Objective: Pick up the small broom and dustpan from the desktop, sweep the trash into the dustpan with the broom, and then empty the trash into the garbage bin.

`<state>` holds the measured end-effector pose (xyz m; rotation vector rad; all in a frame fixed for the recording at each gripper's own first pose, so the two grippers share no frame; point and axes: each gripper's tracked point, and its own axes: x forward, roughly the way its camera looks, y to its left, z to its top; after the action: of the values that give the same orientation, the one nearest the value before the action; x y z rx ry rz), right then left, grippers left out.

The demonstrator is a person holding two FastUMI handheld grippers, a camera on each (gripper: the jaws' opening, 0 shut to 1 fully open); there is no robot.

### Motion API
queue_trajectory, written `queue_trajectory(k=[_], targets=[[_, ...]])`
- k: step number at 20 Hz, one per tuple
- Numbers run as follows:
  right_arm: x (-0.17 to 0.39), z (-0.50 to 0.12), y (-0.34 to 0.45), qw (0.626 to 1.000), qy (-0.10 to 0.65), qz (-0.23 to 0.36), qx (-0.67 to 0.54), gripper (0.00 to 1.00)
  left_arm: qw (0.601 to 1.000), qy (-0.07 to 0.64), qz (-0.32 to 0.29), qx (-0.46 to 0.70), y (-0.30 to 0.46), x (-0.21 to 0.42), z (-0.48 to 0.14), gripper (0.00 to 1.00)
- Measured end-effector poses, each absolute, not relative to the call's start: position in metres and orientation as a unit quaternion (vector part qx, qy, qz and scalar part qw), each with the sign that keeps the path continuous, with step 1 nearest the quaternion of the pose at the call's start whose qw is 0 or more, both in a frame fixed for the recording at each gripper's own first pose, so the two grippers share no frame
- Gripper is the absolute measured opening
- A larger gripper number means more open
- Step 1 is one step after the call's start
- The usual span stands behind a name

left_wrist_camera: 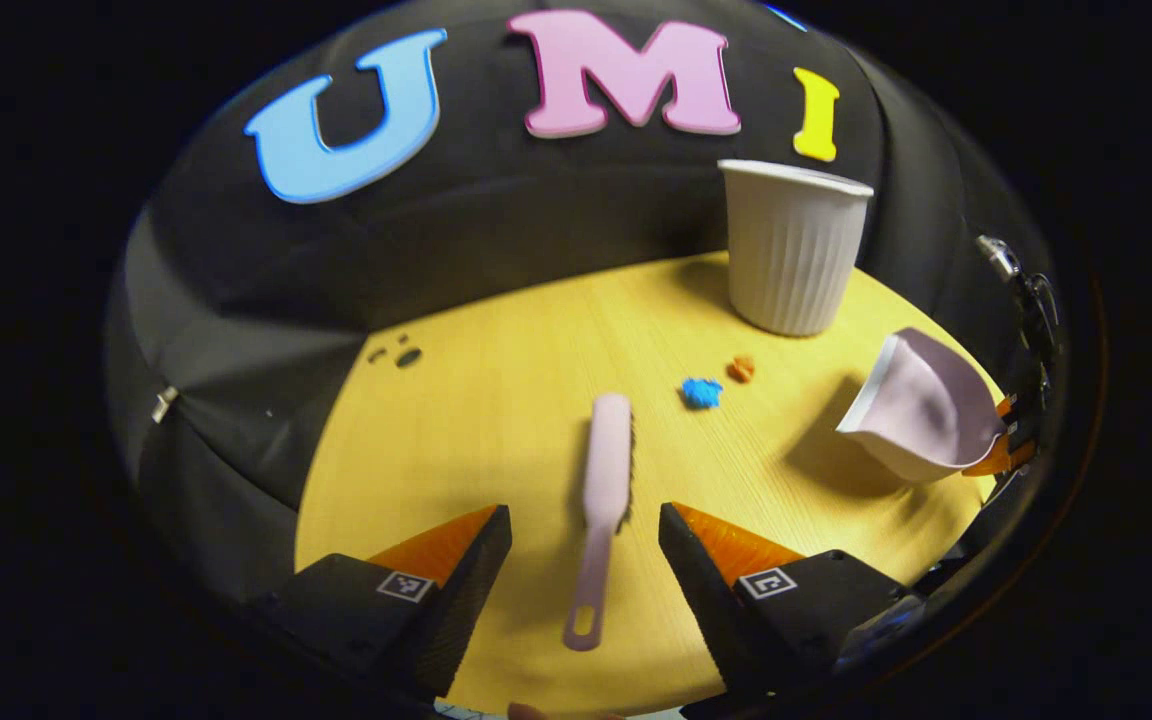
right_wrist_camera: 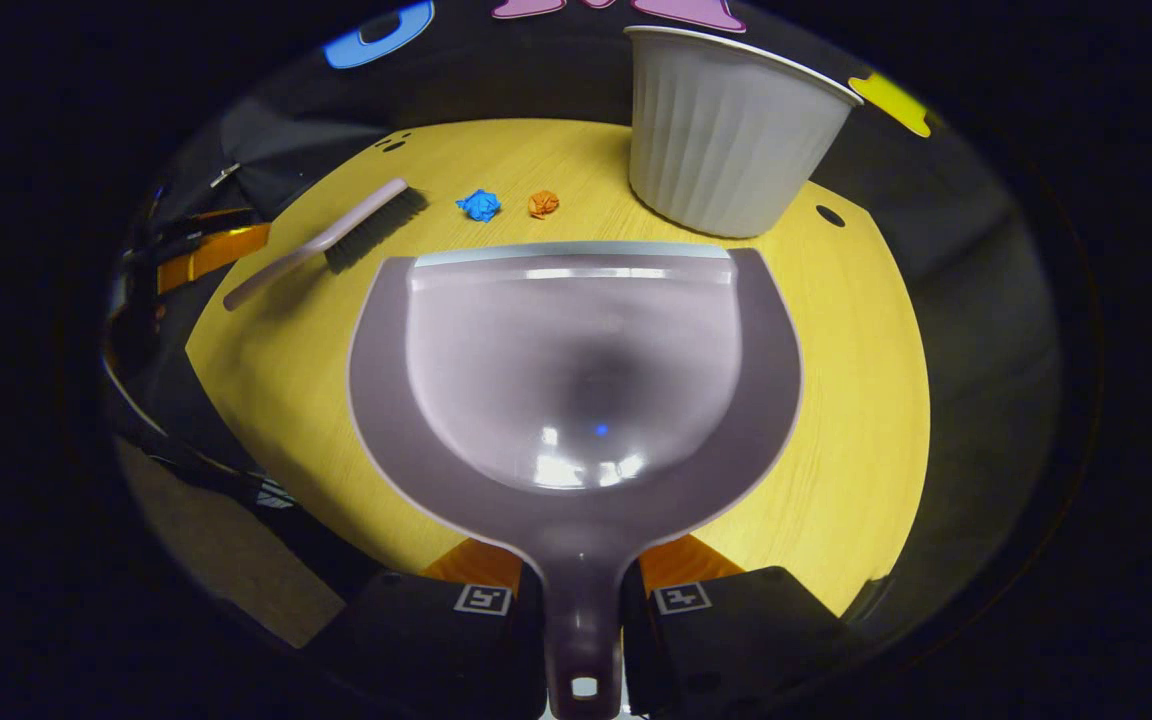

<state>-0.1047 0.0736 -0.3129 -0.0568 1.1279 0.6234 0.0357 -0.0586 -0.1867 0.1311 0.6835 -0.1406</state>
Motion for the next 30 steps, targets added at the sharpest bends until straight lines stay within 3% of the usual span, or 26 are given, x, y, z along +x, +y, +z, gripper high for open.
queue_trajectory(k=[2,3,5,7,8,9,11,12,16,17,18,19,20,24,26,27,30], targets=[[-0.111,-0.315,0.063,0.799,0.53,0.284,-0.02,0.37,0.922,0.373,-0.078,0.061,-0.061,0.043,-0.209,0.93],[-0.113,-0.317,0.059,0.799,0.532,0.28,-0.017,0.41,0.915,0.391,-0.08,0.063,-0.061,0.048,-0.219,0.93],[-0.117,-0.318,0.051,0.8,0.535,0.272,-0.013,0.37,0.902,0.419,-0.079,0.068,-0.062,0.054,-0.238,0.91],[-0.119,-0.319,0.047,0.8,0.536,0.268,-0.009,0.41,0.894,0.436,-0.081,0.068,-0.065,0.062,-0.251,0.9],[-0.121,-0.32,0.047,0.801,0.537,0.266,-0.008,0.37,0.891,0.441,-0.081,0.07,-0.065,0.068,-0.257,0.9],[-0.121,-0.32,0.046,0.8,0.537,0.266,-0.009,0.41,0.889,0.446,-0.08,0.073,-0.065,0.072,-0.261,0.89],[-0.123,-0.32,0.045,0.8,0.538,0.265,-0.009,0.37,0.884,0.454,-0.079,0.08,-0.066,0.077,-0.265,0.87],[-0.124,-0.32,0.044,0.799,0.539,0.266,-0.009,0.41,0.883,0.456,-0.08,0.083,-0.067,0.081,-0.268,0.84],[-0.125,-0.318,0.045,0.799,0.54,0.264,-0.01,0.37,0.88,0.458,-0.087,0.092,-0.071,0.088,-0.272,0.67],[-0.124,-0.318,0.046,0.799,0.54,0.264,-0.008,0.41,0.88,0.458,-0.085,0.094,-0.069,0.089,-0.27,0.58],[-0.124,-0.318,0.047,0.799,0.54,0.264,-0.007,0.37,0.879,0.459,-0.083,0.096,-0.068,0.09,-0.27,0.49],[-0.124,-0.317,0.05,0.798,0.54,0.266,-0.008,0.41,0.877,0.462,-0.083,0.099,-0.068,0.091,-0.269,0.4],[-0.124,-0.316,0.051,0.797,0.541,0.269,-0.012,0.37,0.877,0.462,-0.085,0.104,-0.069,0.094,-0.267,0.34],[-0.134,-0.31,0.064,0.765,0.569,0.3,-0.027,0.37,0.883,0.429,-0.114,0.153,-0.083,0.124,-0.247,0.32],[-0.133,-0.311,0.066,0.749,0.577,0.319,-0.063,0.41,0.879,0.421,-0.133,0.177,-0.095,0.141,-0.242,0.31],[-0.13,-0.314,0.066,0.743,0.578,0.326,-0.09,0.37,0.877,0.421,-0.139,0.186,-0.101,0.149,-0.241,0.29],[-0.128,-0.319,0.07,0.725,0.589,0.337,-0.119,0.37,0.874,0.416,-0.148,0.204,-0.112,0.17,-0.238,0.3]])
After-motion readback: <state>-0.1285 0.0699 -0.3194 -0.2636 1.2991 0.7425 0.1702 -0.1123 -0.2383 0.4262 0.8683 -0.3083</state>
